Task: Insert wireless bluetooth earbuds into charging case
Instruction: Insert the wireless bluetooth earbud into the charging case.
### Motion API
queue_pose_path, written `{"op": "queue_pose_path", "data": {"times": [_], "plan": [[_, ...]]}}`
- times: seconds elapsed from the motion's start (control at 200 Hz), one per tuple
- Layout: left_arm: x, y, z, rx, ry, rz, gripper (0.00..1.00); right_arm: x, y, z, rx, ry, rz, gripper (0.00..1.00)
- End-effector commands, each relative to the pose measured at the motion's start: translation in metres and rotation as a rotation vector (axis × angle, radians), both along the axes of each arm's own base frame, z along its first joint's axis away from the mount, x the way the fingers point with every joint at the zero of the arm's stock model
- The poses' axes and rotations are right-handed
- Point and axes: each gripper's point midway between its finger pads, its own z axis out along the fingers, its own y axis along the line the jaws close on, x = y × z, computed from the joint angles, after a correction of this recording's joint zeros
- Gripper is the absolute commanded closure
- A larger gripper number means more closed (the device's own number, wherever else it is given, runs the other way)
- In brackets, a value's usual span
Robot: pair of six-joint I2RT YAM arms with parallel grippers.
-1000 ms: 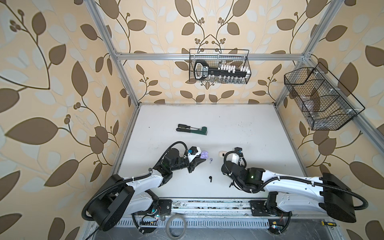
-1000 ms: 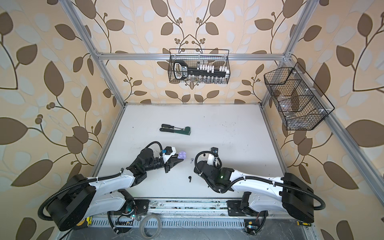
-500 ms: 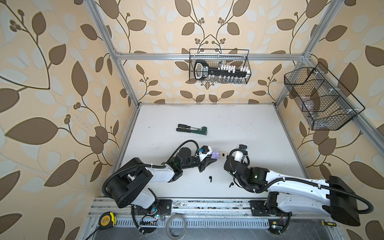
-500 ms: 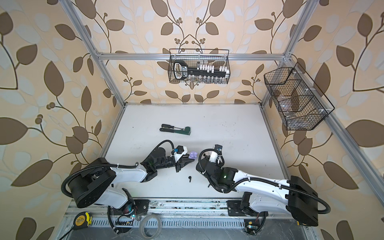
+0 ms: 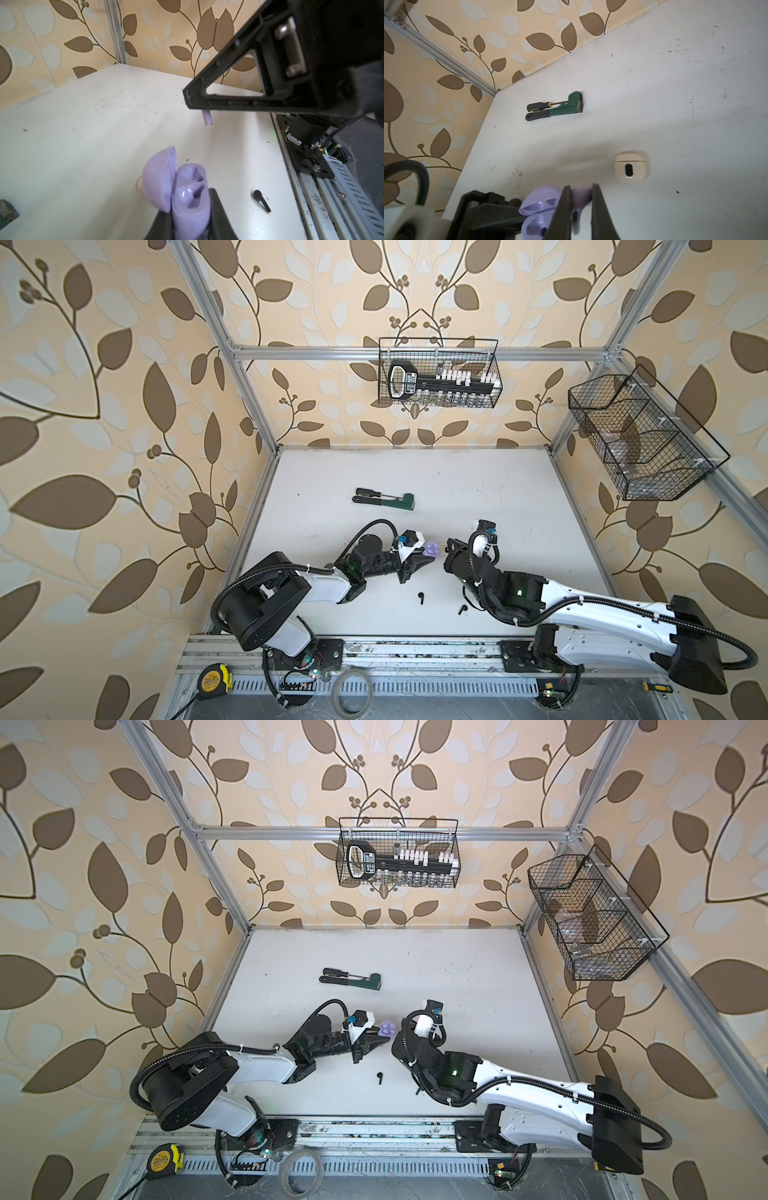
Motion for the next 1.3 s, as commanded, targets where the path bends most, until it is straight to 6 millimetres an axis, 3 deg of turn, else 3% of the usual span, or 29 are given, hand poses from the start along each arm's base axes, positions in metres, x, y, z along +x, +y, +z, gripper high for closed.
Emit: {"op": "queue_pose_path", "data": {"times": [0.0,0.58,1.295], "plan": [[-0.001,-0.008,0.025,-0.075,-0.065,-0.031,1.0,0.003,0.007,0.02,0.01,-0.05,-0.004,0.93],[0.0,-0.005,0.037,-0.131,-0.056,-0.004,1.0,0.004,0.03,0.01,-0.004,-0.042,0.033,0.93],[0.002,-0.001,0.047,-0.172,-0.046,0.028,1.0,0.0,0.033,-0.002,-0.01,-0.029,0.039,0.93]]}}
